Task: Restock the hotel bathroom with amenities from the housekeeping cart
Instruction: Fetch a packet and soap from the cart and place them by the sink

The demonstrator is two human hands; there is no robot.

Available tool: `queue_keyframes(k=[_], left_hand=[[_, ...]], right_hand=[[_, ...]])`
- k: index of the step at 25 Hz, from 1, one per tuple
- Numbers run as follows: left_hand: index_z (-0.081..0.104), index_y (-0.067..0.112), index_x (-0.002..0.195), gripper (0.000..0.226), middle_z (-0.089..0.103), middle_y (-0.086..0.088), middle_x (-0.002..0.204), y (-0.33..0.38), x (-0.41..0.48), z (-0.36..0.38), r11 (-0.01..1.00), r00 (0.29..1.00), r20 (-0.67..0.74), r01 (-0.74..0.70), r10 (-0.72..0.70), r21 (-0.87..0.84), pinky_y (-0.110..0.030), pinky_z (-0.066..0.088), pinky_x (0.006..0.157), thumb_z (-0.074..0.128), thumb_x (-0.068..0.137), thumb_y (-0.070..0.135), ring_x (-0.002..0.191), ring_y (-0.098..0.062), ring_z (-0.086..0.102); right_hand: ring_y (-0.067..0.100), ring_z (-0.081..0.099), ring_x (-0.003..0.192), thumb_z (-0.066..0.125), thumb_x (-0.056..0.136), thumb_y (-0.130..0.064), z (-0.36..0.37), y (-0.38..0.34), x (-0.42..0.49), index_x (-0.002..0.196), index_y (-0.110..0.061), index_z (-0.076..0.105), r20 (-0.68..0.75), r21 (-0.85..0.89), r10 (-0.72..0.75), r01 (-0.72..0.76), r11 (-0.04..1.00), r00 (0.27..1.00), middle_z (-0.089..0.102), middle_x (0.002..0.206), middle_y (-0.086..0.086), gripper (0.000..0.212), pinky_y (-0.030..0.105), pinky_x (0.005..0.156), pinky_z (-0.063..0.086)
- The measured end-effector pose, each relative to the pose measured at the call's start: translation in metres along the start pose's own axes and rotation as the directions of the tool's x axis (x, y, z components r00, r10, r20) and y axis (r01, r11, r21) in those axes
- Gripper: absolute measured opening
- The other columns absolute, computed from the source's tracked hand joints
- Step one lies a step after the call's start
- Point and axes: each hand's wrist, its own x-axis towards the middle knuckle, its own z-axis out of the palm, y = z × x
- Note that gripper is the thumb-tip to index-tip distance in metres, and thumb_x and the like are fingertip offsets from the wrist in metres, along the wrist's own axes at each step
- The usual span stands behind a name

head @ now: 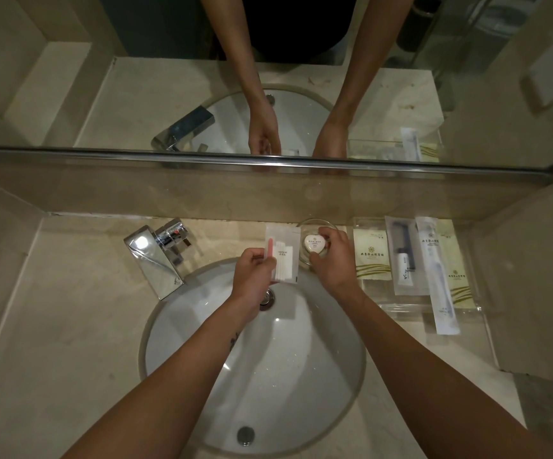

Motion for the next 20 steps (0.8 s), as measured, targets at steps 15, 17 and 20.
queue_keyframes(k=[15, 17, 20], left_hand=[[0.058, 0.009, 0.103, 0.014, 0.067, -0.005, 0.098, 0.005, -0.014, 0.004, 1.0, 1.0, 0.025, 0.0, 0.001, -0.022, -0.031, 0.057, 0.07, 0.054, 0.094, 0.0, 0.089, -0.022, 0.065], [0.057, 0.007, 0.105, 0.014, 0.066, -0.006, 0.096, 0.01, -0.024, 0.007, 0.999, 1.0, 0.026, -0.013, 0.014, -0.034, -0.03, 0.057, 0.069, 0.054, 0.094, -0.001, 0.085, -0.021, 0.064], [0.056, 0.005, 0.108, 0.015, 0.065, -0.006, 0.094, 0.016, -0.042, 0.014, 0.999, 0.999, 0.041, -0.03, 0.032, -0.041, -0.03, 0.058, 0.071, 0.053, 0.095, -0.001, 0.082, -0.019, 0.063]], right_hand=[[0.027, 0.051, 0.12, 0.072, 0.08, -0.001, -0.012, -0.003, -0.015, 0.133, -0.009, 0.056, -0.015, 0.064, -0.015, 0.016, 0.998, 1.0, 0.056, 0.13, 0.01, 0.056, 0.035, 0.105, 0.042], [0.021, 0.054, 0.111, 0.063, 0.084, 0.004, -0.024, -0.005, -0.028, 0.133, -0.009, 0.057, -0.021, 0.164, -0.025, 0.028, 0.986, 0.999, 0.055, 0.128, 0.009, 0.051, 0.016, 0.093, 0.044], [0.001, 0.054, 0.097, 0.054, 0.093, 0.001, -0.043, -0.011, -0.049, 0.13, -0.01, 0.059, -0.043, 0.268, -0.038, 0.048, 0.962, 0.998, 0.054, 0.126, 0.004, 0.039, 0.0, 0.079, 0.04]])
